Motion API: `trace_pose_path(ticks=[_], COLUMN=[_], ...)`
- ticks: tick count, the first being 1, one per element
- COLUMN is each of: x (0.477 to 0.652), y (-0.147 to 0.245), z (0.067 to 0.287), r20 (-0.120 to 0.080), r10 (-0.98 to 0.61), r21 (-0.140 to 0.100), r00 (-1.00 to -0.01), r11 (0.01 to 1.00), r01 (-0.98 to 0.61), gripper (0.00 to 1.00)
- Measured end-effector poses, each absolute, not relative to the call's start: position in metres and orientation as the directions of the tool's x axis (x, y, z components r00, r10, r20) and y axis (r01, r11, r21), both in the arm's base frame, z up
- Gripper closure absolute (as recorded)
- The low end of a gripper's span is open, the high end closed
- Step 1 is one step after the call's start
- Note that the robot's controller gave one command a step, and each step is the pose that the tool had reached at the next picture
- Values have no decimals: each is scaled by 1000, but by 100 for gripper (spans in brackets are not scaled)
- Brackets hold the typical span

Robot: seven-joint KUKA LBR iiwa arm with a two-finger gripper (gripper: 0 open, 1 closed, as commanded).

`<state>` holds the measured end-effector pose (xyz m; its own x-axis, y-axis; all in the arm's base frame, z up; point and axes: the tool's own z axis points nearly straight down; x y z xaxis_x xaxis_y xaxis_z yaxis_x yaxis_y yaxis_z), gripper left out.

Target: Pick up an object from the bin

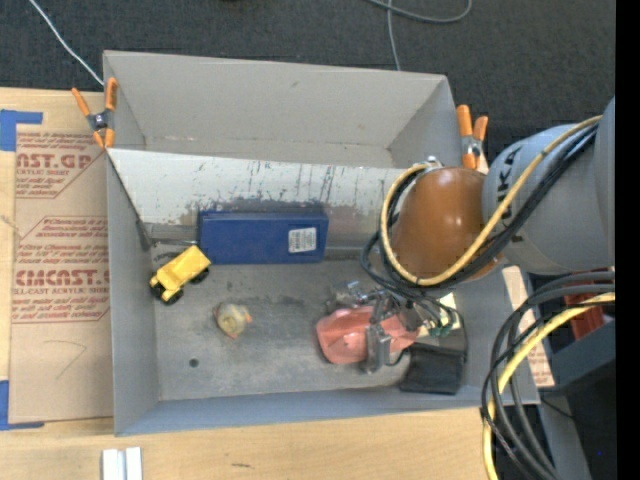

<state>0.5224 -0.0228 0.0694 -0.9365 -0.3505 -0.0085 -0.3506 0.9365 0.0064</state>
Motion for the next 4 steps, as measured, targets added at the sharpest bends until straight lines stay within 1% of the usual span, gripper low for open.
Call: trace_pose_path(ticks=[1,2,3,4], x=[526,530,554,554], y=[-19,-30,4,6], z=[70,70,70,71], r20=[-15,-11,-11,-16], r10=[-353,-387,-384,-386], r21=[0,9,-1,0], r00=[-935,-922,-923,-923], r11=[935,922,923,923], r01=[-353,-387,-384,-386], gripper=[100,100,100,100])
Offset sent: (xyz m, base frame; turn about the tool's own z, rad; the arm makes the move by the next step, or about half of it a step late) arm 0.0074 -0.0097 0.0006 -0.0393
